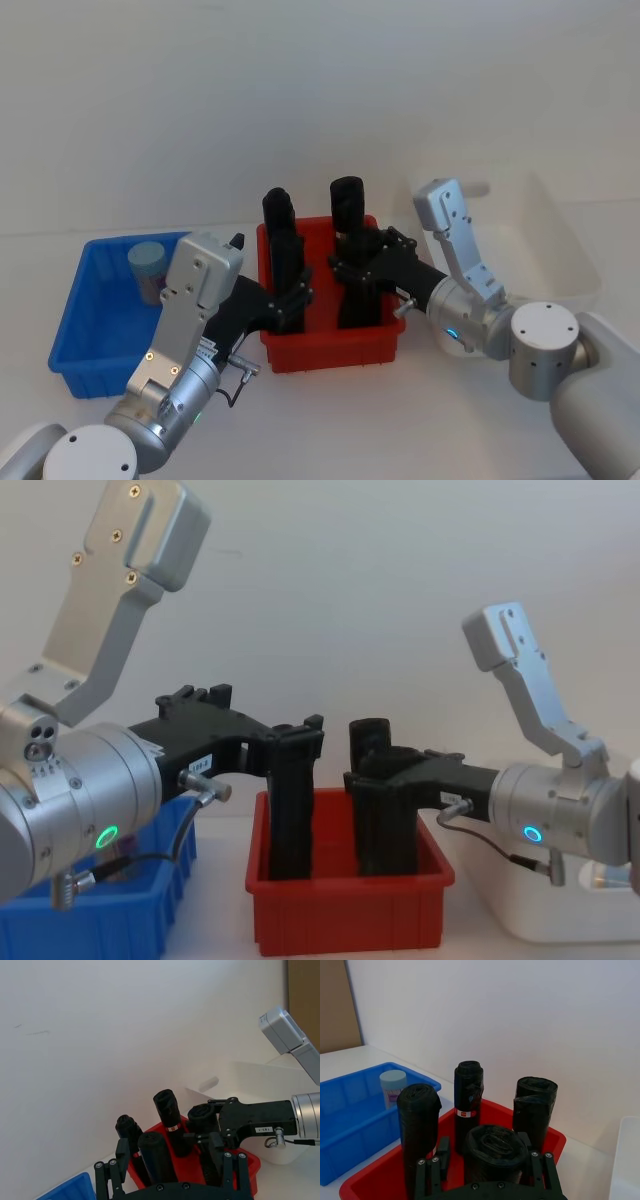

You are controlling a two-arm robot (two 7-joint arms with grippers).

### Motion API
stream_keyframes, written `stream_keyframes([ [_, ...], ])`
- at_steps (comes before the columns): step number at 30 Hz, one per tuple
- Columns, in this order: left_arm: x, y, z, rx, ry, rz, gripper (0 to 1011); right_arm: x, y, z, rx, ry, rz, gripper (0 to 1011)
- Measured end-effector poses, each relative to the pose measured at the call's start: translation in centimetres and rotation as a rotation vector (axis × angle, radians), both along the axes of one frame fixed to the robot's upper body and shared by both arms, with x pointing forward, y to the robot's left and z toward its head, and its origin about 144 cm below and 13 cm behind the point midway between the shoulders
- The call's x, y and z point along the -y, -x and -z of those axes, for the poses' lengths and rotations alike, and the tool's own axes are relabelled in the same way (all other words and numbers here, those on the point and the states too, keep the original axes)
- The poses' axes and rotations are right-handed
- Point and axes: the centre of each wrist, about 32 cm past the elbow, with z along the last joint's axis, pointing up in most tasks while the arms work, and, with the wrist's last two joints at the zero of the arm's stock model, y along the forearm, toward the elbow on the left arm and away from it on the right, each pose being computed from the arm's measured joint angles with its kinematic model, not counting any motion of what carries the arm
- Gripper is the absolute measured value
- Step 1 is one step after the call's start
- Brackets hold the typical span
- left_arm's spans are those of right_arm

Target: Pick the cotton swabs from the blue box and place them into the white box.

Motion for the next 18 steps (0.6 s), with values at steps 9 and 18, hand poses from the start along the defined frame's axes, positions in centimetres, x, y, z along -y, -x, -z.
stream_keyframes([
  [9,0.0,0.0,0.0,0.000,0.000,0.000,1004,-0.5,-0.5,0.0,-0.002,0.004,-0.013,600],
  [18,0.0,0.0,0.0,0.000,0.000,0.000,1004,-0.6,-0.2,-1.0,0.032,-0.008,-0.019,482],
])
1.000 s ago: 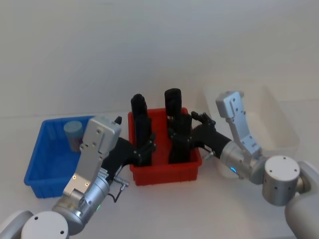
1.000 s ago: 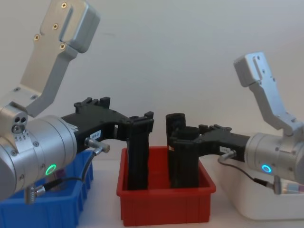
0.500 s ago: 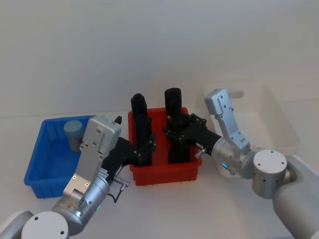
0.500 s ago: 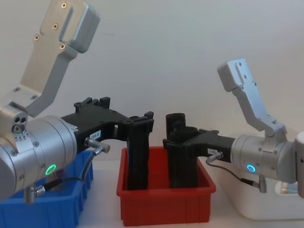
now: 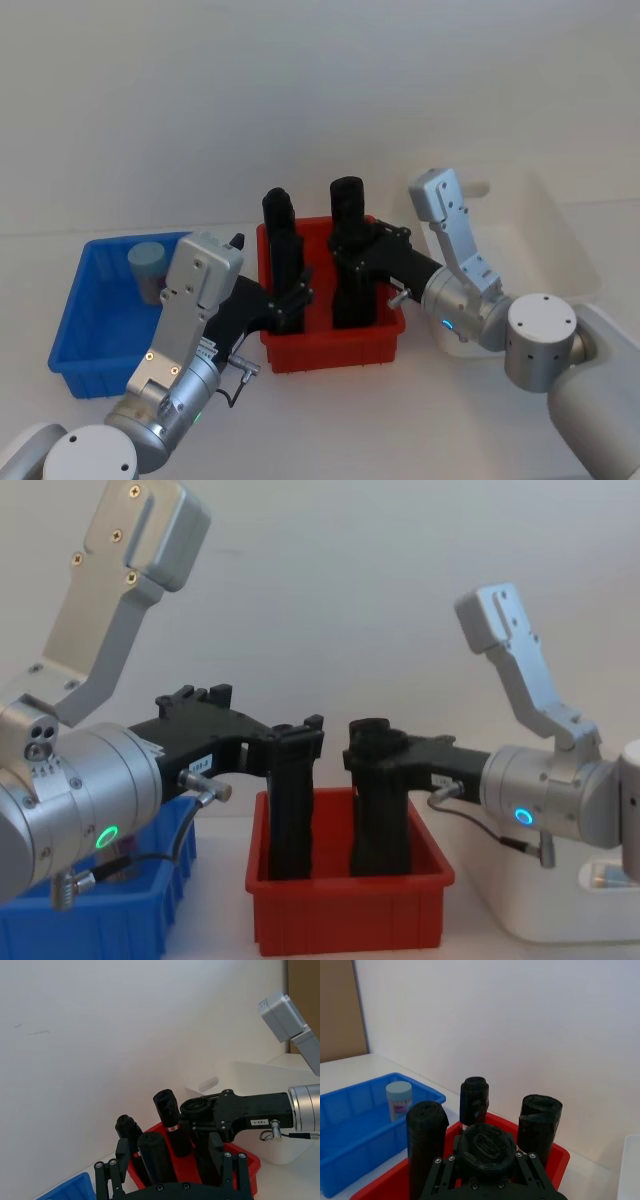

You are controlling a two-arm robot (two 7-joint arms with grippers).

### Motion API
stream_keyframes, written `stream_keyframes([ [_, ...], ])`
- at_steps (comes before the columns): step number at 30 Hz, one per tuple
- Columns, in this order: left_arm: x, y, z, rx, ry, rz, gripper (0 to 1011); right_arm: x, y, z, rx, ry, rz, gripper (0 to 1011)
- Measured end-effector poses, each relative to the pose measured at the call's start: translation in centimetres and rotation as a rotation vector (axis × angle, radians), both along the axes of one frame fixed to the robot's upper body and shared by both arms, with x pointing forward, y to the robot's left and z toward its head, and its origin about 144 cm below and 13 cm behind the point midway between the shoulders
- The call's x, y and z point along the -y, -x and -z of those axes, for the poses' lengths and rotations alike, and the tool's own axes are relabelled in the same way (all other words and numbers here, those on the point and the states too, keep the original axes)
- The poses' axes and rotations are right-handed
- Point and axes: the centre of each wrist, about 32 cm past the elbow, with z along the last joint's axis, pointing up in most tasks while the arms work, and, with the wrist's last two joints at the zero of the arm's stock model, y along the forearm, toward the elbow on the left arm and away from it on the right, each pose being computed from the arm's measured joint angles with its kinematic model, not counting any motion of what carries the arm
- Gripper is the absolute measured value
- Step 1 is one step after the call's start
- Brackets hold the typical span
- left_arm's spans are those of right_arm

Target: Pick the cotton swabs from the blue box and place them into the white box.

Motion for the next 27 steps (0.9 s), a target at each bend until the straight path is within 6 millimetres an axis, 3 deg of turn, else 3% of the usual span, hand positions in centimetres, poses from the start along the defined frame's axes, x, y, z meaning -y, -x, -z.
stream_keyframes([
  [27,0.0,0.0,0.0,0.000,0.000,0.000,1004,2.2,4.4,-7.0,0.194,-0.078,0.136,343],
])
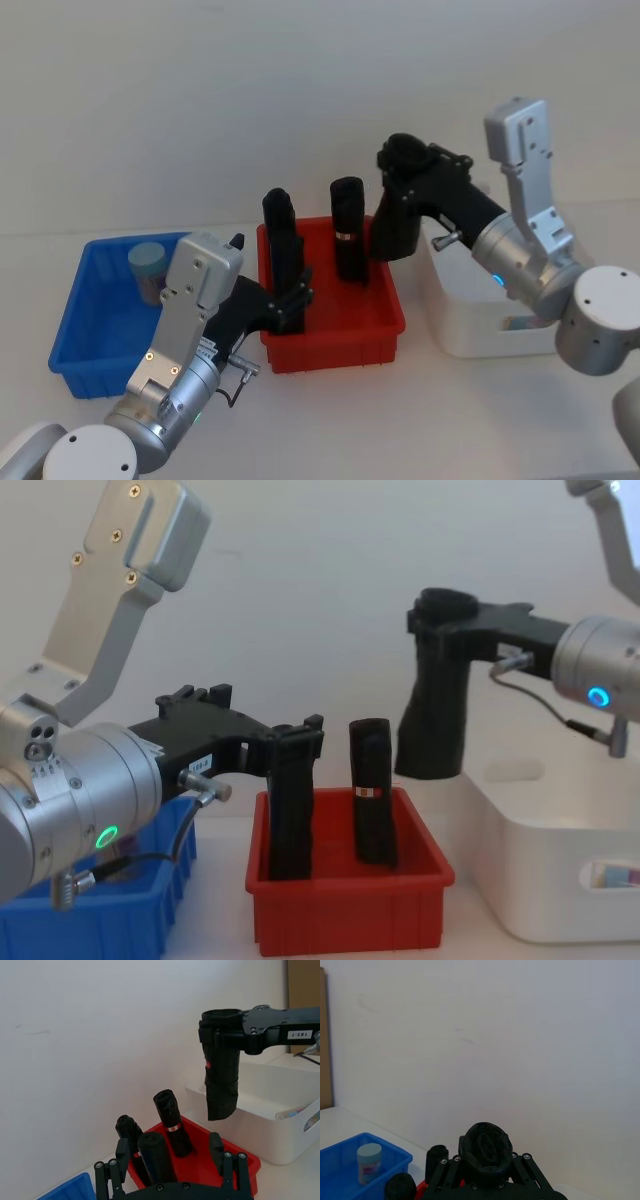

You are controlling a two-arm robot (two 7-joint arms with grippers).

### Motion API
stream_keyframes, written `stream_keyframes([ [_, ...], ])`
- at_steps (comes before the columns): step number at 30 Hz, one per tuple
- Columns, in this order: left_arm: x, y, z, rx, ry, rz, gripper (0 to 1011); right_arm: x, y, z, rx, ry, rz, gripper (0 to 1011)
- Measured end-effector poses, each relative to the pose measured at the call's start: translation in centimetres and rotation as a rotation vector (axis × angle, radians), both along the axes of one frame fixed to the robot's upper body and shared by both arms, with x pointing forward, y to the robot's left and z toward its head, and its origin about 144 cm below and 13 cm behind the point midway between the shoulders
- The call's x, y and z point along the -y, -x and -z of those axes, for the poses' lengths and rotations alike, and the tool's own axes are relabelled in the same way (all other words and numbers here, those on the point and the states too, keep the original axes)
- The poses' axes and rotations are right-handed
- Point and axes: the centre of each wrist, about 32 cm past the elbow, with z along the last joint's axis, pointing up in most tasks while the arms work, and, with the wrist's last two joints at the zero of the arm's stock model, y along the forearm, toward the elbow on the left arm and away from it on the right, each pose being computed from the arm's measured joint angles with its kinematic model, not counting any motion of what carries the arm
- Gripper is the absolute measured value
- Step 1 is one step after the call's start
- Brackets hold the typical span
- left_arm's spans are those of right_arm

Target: Pick the cotton swabs from the blue box and place them into the white box.

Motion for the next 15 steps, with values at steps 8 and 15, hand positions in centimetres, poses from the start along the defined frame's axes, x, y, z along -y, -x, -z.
stream_keyframes([
  [8,0.0,0.0,0.0,0.000,0.000,0.000,1004,1.6,1.0,-1.2,0.000,0.012,0.085,343],
  [15,0.0,0.0,0.0,0.000,0.000,0.000,1004,3.0,1.8,-1.6,-0.021,0.026,0.144,343],
])
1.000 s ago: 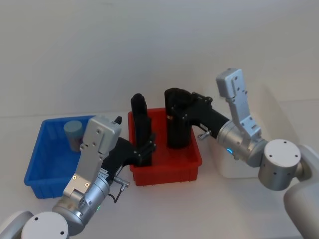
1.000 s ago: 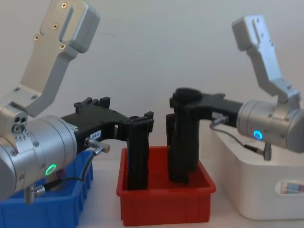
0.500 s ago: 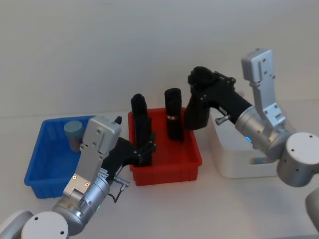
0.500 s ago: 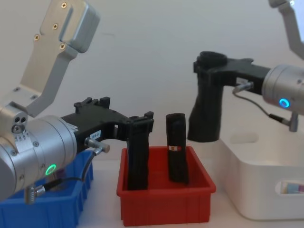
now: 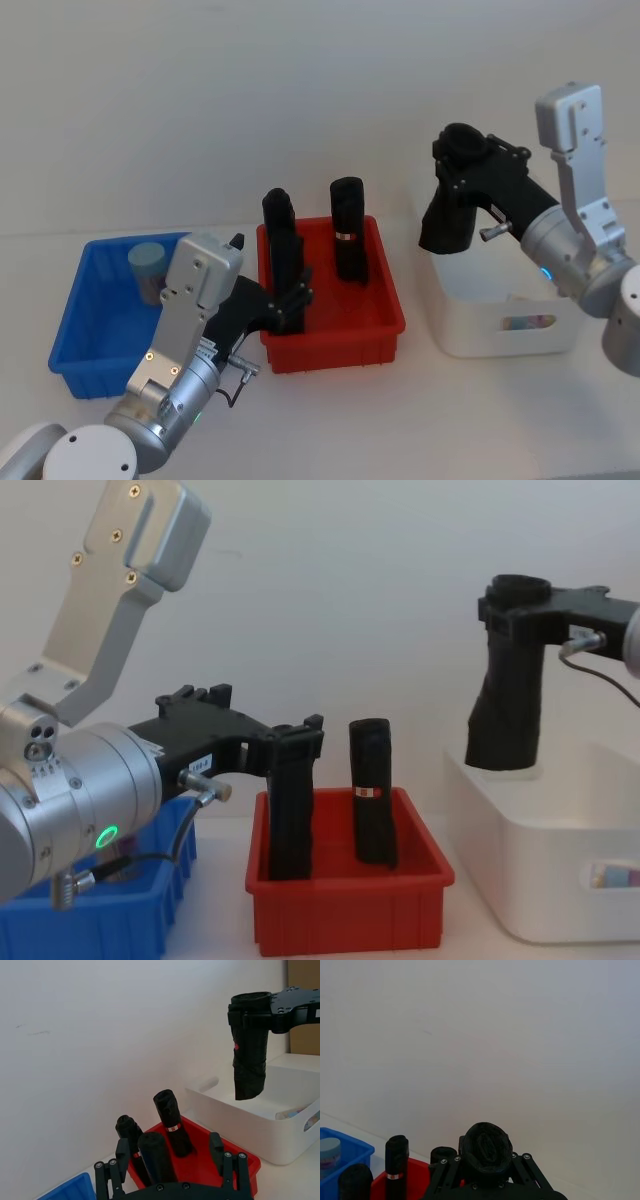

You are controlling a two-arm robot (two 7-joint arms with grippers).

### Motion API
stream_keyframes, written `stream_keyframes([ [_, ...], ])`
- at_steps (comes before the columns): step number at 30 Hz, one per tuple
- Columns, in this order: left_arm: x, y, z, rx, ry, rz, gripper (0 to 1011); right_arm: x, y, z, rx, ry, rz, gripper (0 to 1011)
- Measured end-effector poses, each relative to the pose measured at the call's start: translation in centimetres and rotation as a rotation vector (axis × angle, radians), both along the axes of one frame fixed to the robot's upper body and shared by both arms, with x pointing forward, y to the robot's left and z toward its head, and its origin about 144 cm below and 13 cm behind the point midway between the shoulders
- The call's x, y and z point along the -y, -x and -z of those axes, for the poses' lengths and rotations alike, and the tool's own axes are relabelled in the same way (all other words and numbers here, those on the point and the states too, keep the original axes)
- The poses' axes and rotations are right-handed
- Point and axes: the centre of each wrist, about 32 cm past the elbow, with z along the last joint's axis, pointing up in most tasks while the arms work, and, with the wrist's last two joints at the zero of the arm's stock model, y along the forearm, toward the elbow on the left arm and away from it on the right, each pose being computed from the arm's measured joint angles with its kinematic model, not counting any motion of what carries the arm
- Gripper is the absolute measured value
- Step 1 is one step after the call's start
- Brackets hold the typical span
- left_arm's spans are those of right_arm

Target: Pick the cotton swabs from the blue box and place them into the white box.

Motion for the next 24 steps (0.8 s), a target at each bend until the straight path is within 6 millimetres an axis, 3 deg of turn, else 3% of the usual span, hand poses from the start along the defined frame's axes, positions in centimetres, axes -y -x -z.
stream_keyframes([
  [24,0.0,0.0,0.0,0.000,0.000,0.000,1004,1.3,0.1,1.3,-0.111,0.031,0.011,360],
])
